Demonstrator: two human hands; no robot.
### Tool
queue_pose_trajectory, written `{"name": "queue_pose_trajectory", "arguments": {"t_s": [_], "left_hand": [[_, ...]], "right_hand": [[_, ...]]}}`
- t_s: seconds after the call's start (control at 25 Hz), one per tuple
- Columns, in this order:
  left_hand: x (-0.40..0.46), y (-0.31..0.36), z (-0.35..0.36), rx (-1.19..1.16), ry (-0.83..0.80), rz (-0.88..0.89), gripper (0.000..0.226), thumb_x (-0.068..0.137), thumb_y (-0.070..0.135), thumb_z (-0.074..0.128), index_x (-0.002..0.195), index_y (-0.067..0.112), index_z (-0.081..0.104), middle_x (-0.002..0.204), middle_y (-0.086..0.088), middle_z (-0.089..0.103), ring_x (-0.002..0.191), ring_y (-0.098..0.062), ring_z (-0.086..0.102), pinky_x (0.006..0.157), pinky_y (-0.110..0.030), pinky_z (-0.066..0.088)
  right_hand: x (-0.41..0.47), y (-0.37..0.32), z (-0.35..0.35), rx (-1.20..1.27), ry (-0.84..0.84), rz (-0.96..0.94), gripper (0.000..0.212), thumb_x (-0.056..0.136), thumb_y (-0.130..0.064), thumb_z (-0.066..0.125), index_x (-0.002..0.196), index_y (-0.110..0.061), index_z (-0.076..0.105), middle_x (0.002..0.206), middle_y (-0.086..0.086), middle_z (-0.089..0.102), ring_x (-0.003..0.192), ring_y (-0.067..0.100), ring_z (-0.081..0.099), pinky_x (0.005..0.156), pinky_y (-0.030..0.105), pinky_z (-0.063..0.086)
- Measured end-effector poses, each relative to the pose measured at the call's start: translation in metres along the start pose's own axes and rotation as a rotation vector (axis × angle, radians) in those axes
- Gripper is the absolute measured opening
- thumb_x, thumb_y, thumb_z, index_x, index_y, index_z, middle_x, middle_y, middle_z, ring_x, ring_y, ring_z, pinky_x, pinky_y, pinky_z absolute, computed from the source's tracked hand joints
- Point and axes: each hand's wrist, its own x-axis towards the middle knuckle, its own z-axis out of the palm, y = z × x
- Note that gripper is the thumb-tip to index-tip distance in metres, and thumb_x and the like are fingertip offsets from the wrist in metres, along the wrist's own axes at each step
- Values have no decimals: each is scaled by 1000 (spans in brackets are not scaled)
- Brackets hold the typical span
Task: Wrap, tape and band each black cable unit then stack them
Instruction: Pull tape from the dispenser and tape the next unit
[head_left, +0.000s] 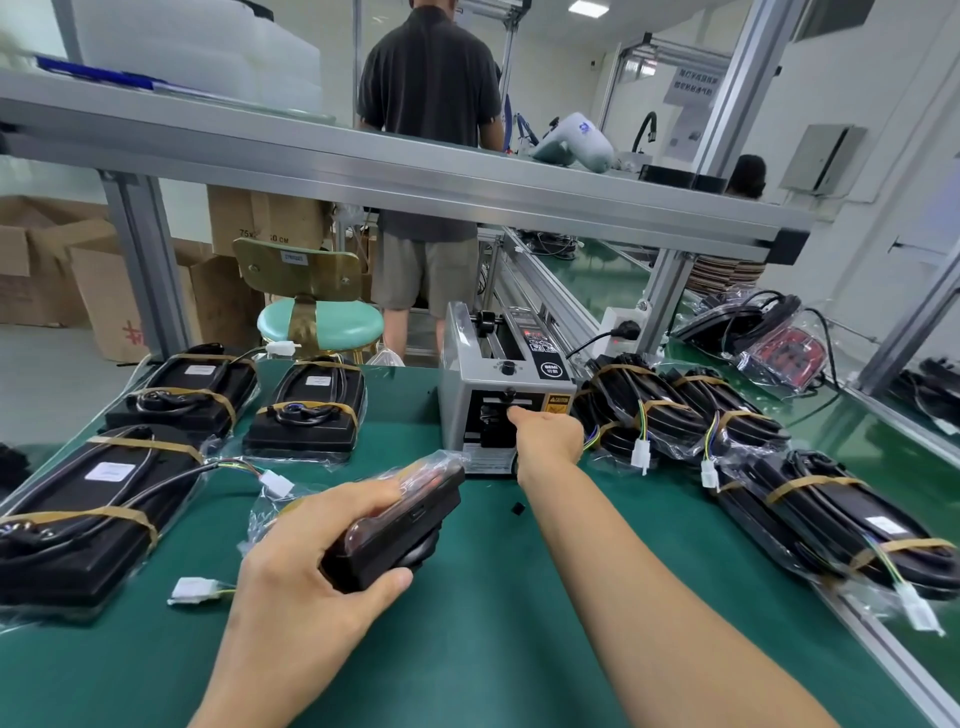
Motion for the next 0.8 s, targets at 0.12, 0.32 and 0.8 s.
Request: {"name": "queue_pose_trajectory", "arguments": {"t_s": [0.12, 0.32, 0.8], "left_hand": [[-1, 2, -1, -6, 4, -10, 67, 50, 19, 77, 106, 53, 62, 109, 26, 65, 105, -6, 61, 92, -19, 45], [1, 4, -3, -2, 78, -86, 72, 49, 4, 91, 101, 48, 67, 94, 26, 68, 86, 4, 63, 77, -3, 43], [8, 15, 8, -17, 123, -148, 58, 55, 4, 86, 100, 37, 68, 89, 19, 70, 82, -1, 65, 74, -7, 44]], "right_hand": [[-3, -3, 6, 103, 4, 62, 23, 78, -11, 73, 63, -15, 56, 72, 4, 58, 63, 22, 53, 62, 31, 46], [-52, -2, -31, 220, -342, 80, 17, 87, -19, 66, 71, -18, 59, 59, -5, 48, 56, 11, 38, 52, 21, 29], [-132, 6, -62, 132, -803, -287, 18, 85, -12, 67, 69, -18, 71, 129, -11, 55, 110, -13, 52, 90, 14, 34]]}}
